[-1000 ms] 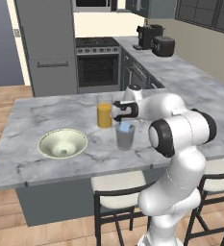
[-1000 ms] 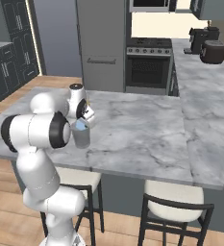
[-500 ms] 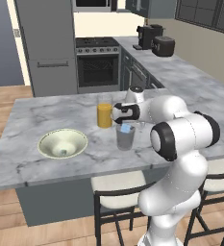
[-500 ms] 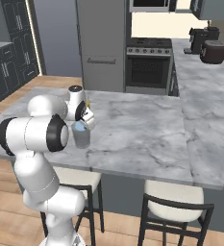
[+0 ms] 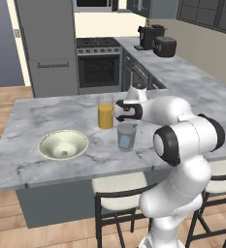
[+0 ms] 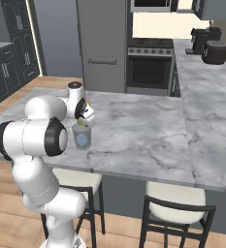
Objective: There are two ice cubes in the ice bowl. Place both ice cubes in the glass cup.
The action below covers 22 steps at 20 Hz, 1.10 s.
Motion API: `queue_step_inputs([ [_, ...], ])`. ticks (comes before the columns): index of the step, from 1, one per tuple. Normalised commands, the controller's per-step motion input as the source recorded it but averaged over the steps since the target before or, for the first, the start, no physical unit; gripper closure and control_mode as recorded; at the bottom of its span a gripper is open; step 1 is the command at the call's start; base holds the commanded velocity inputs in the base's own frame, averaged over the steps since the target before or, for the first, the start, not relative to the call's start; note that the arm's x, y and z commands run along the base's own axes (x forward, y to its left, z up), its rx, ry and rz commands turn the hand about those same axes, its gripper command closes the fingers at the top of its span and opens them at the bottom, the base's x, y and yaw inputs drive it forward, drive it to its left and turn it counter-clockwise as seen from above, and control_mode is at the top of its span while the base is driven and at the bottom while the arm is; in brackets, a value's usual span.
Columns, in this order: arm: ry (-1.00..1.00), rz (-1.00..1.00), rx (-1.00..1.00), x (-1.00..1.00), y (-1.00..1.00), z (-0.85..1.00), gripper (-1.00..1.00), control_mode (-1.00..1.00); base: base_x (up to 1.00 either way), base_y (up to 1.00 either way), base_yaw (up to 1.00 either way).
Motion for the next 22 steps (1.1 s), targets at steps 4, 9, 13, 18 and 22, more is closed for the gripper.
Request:
queue_step_inputs([
  [4,-0.09,-0.02,0.0,-0.01,0.0,0.72,-1.0,-1.0,0.0,0.0,0.0],
  [9,-0.11,0.02,0.0,-0.77,0.05,0.22,-1.0,-1.0,0.0,0.0,0.0],
  [13,-0.08,0.15,0.0,-1.0,0.58,0.0,-1.0,-1.0,0.0,0.0,0.0],
  [18,0.02,0.15,0.0,-0.54,0.98,0.18,-1.0,-1.0,0.0,0.0,0.0],
  [22,0.08,0.14,0.0,-0.02,1.0,0.25,-1.0,-1.0,0.0,0.0,0.0],
])
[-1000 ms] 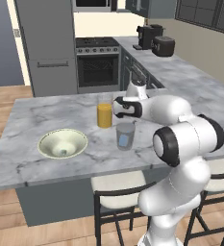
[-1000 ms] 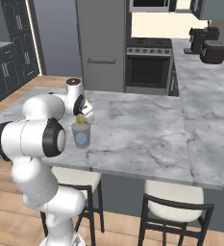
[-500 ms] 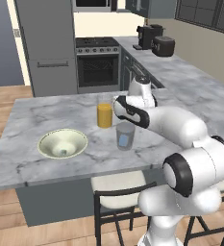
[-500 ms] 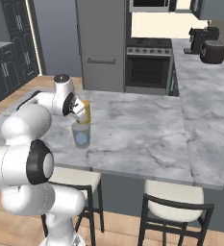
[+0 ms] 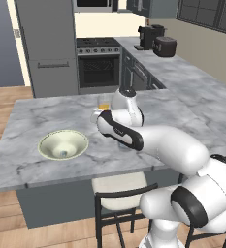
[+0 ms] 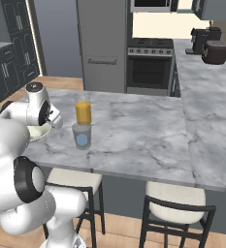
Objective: There are two ice cubes in the ice bowl. Place both ice cubes in the glass cup.
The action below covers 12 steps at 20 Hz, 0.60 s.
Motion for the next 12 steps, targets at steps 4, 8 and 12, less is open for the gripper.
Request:
queue_step_inputs([
  [4,0.08,0.12,0.01,0.0,1.0,0.01,-1.0,-1.0,0.0,0.0,0.0],
  [8,0.12,0.1,0.0,0.0,1.0,-0.06,-1.0,-1.0,0.0,0.0,0.0],
  [12,0.1,0.04,-0.02,0.0,0.62,-0.14,-1.0,-1.0,0.0,0.0,0.0],
])
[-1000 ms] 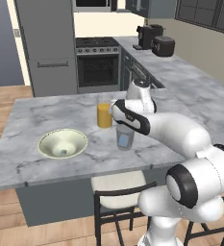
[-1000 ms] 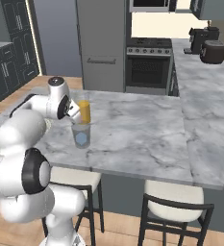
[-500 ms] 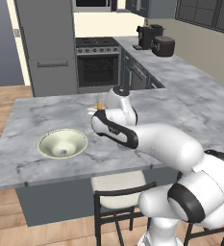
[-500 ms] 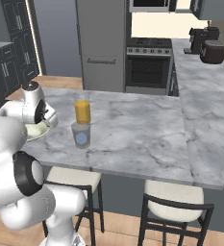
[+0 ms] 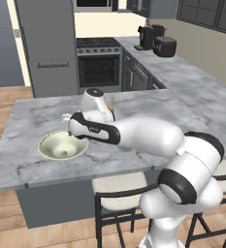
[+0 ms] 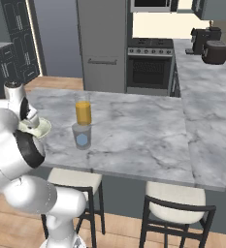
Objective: There are two ice cubes in the ice bowl. Place both ice cubes in the glass cup.
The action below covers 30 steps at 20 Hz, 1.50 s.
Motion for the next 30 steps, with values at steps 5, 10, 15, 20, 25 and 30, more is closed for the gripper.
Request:
queue_step_inputs([
  [5,0.14,0.0,-0.06,0.07,0.43,-0.47,-1.0,-1.0,0.0,0.0,0.0],
  [10,0.09,0.0,-0.01,0.12,0.4,-0.42,-1.0,-1.0,0.0,0.0,0.0],
  [15,0.0,0.0,0.0,0.0,0.01,0.0,-1.0,-1.0,0.0,0.0,0.0],
  [20,0.01,0.0,0.0,0.0,0.03,0.0,-1.0,-1.0,0.0,0.0,0.0],
  [25,0.0,0.0,-0.02,0.17,0.14,-0.22,-1.0,-1.0,0.0,0.0,0.0],
  [30,0.0,0.0,-0.02,0.38,0.0,-0.33,-1.0,-1.0,0.0,0.0,0.0],
])
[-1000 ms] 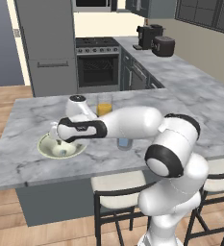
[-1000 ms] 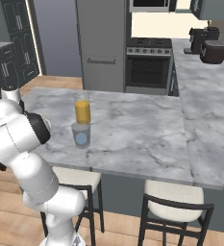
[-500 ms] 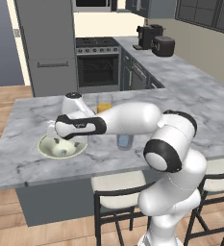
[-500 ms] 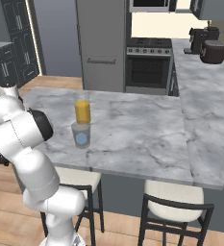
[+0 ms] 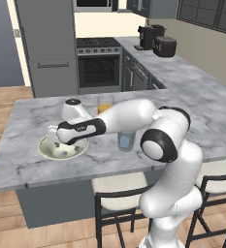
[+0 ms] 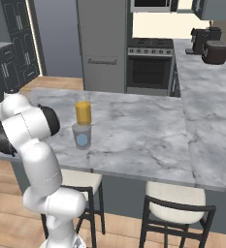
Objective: There are two ice cubes in the ice bowl. Place both ice cubes in the glass cup.
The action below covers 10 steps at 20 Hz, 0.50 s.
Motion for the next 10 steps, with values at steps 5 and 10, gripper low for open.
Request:
queue_step_inputs([
  [5,0.0,0.0,-0.04,0.17,0.01,-0.39,-1.0,-1.0,0.0,0.0,0.0],
  [10,0.03,0.0,-0.08,0.17,0.16,-0.48,-1.0,-1.0,0.0,0.0,0.0],
])
